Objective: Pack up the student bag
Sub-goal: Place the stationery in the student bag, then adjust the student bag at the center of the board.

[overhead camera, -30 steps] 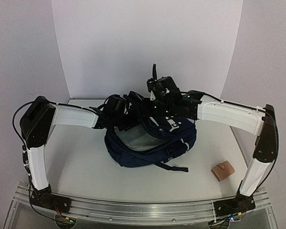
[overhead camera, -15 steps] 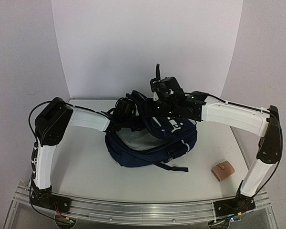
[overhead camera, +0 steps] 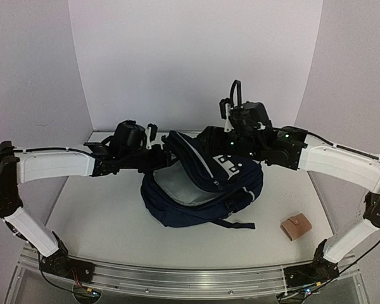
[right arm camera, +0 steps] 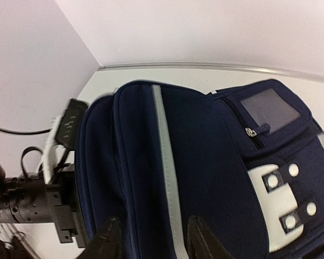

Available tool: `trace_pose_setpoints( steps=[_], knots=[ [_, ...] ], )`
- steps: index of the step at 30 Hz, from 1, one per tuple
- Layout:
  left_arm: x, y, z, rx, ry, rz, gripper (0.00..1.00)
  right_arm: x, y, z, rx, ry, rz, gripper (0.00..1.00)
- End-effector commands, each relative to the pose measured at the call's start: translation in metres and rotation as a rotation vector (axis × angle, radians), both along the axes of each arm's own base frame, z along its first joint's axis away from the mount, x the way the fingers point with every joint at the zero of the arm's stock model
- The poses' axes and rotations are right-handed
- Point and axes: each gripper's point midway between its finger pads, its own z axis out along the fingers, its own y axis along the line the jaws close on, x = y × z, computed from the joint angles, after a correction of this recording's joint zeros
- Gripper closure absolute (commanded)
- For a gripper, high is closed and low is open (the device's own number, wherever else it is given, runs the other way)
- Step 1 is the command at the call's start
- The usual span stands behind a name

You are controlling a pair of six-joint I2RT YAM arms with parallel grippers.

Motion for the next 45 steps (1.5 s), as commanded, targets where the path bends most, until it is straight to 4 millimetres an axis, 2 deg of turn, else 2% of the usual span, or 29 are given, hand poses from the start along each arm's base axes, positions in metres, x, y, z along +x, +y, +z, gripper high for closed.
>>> trace_pose_setpoints(
  steps=[1, 4, 6, 10, 13, 15, 18, 23, 27, 30, 34, 37, 40, 42, 45],
  knots=[
    [-0.016, 0.064, 0.018, 0.101, -0.021, 0.137, 0.17, -0.011, -0.033, 0.038, 0.074, -0.073, -0.068, 0.23],
    [-0.019, 0.092, 0.026, 0.096, -0.004, 0.187, 0.14, -0.006, -0.061, 0.027, 0.062, -0.04, -0.132, 0.13],
    [-0.015, 0.107, 0.031, 0.08, 0.002, 0.214, 0.12, 0.002, -0.08, 0.009, 0.052, 0.007, -0.17, 0.11],
    [-0.003, 0.111, 0.04, 0.005, 0.011, 0.173, 0.08, 0.017, -0.11, -0.033, 0.046, 0.116, -0.213, 0.05],
    [0.01, 0.099, 0.046, -0.001, -0.011, 0.109, 0.06, 0.023, -0.12, -0.064, 0.058, 0.194, -0.221, 0.04],
    [0.022, 0.084, 0.037, 0.022, -0.003, 0.058, 0.05, 0.027, -0.123, -0.083, 0.092, 0.243, -0.214, 0.05],
    [0.042, 0.066, 0.033, 0.033, -0.009, 0.004, 0.05, 0.03, -0.124, -0.101, 0.14, 0.284, -0.199, 0.11],
    [0.07, 0.05, 0.006, 0.074, 0.0, -0.044, 0.06, 0.031, -0.125, -0.128, 0.149, 0.323, -0.208, 0.14],
    [0.077, 0.036, -0.029, 0.117, 0.052, -0.109, 0.18, 0.037, -0.123, -0.152, 0.121, 0.352, -0.222, 0.15],
    [0.067, 0.028, -0.05, 0.085, 0.119, -0.163, 0.29, 0.043, -0.115, -0.164, 0.118, 0.364, -0.207, 0.2],
    [0.047, 0.029, -0.063, 0.071, 0.168, -0.149, 0.46, 0.053, -0.086, -0.166, 0.183, 0.368, -0.1, 0.28],
    [0.019, 0.018, -0.062, 0.072, 0.158, -0.189, 0.48, 0.069, -0.07, -0.166, 0.19, 0.353, -0.063, 0.36],
    [-0.02, -0.004, -0.066, 0.063, 0.159, -0.263, 0.49, 0.088, -0.055, -0.167, 0.164, 0.315, -0.024, 0.4],
    [-0.044, -0.018, -0.068, 0.054, 0.169, -0.298, 0.49, 0.102, -0.045, -0.17, 0.129, 0.282, 0.01, 0.41],
    [-0.074, -0.037, -0.058, 0.013, 0.154, -0.332, 0.5, 0.125, -0.03, -0.159, 0.096, 0.206, 0.053, 0.39]
  ],
)
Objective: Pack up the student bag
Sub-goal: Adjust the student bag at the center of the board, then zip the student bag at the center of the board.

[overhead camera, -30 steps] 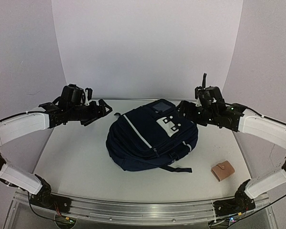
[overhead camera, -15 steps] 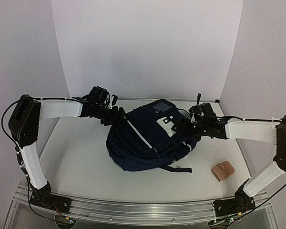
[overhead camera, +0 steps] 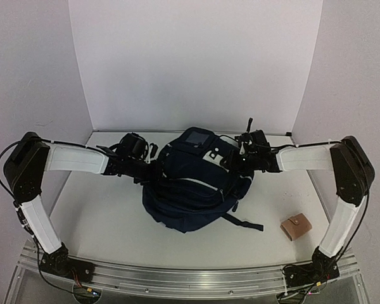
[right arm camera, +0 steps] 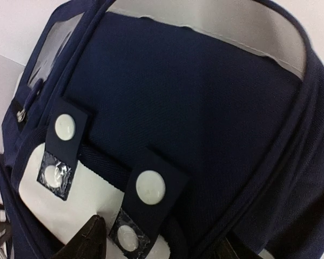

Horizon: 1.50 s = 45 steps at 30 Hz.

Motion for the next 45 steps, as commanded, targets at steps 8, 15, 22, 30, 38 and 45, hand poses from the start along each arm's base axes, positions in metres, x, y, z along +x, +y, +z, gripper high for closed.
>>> trace_pose_setpoints(
  steps=[8, 15, 22, 30, 38, 45],
  knots=[
    [-0.106, -0.057, 0.064, -0.153, -0.051, -0.172, 0.36, 0.051, 0.045, 0.067, -0.138, -0.277, 0.155, 0.17],
    [-0.094, -0.007, 0.081, -0.065, -0.136, -0.08, 0.17, 0.015, -0.001, 0.1, -0.227, -0.246, 0.085, 0.02],
    [-0.076, 0.02, 0.069, -0.046, -0.137, -0.063, 0.18, -0.048, -0.008, 0.085, -0.047, -0.085, 0.112, 0.02],
    [-0.062, 0.033, 0.056, -0.043, -0.111, -0.06, 0.22, -0.093, -0.023, 0.051, 0.057, 0.083, 0.052, 0.05],
    [-0.054, 0.03, 0.046, -0.042, -0.115, -0.118, 0.23, -0.107, -0.027, 0.033, 0.071, 0.125, 0.052, 0.22],
    [-0.051, 0.024, 0.043, -0.028, -0.173, -0.208, 0.29, -0.1, -0.019, 0.029, 0.098, 0.106, 0.067, 0.5]
  ],
)
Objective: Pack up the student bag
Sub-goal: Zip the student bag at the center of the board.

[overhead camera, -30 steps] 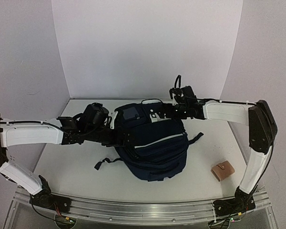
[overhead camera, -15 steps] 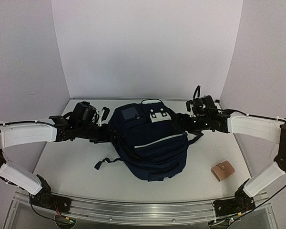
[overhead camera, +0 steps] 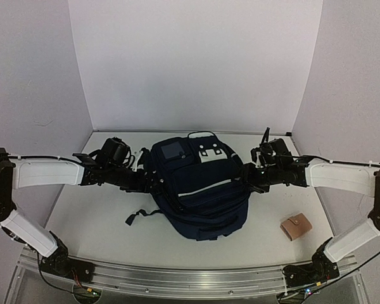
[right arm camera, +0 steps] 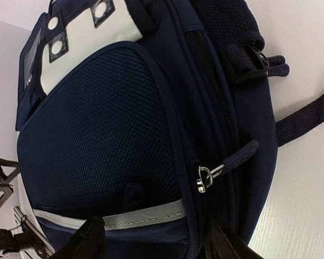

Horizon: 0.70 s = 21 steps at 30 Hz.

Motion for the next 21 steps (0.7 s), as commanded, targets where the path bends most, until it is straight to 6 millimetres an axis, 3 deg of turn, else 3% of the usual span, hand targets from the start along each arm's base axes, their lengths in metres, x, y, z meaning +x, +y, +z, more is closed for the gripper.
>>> trace_pose_setpoints(
  steps=[1, 6, 13, 18, 21],
  knots=[
    [0.011, -0.01, 0.015, -0.025, -0.111, -0.087, 0.3, 0.009, 0.011, 0.005, 0.046, -0.044, 0.008, 0.58],
    [0.02, -0.012, 0.013, 0.011, -0.16, -0.12, 0.33, 0.028, 0.003, 0.006, -0.018, -0.101, -0.043, 0.98],
    [0.034, -0.012, 0.013, 0.023, -0.194, -0.143, 0.34, 0.072, -0.026, 0.009, -0.093, -0.159, -0.071, 1.0],
    [0.041, -0.024, 0.019, -0.002, -0.214, -0.185, 0.35, 0.1, -0.029, 0.009, -0.101, -0.178, -0.019, 1.0],
    [0.047, -0.028, 0.018, 0.002, -0.223, -0.203, 0.4, 0.106, -0.024, 0.006, -0.089, -0.172, 0.015, 1.0]
  ],
)
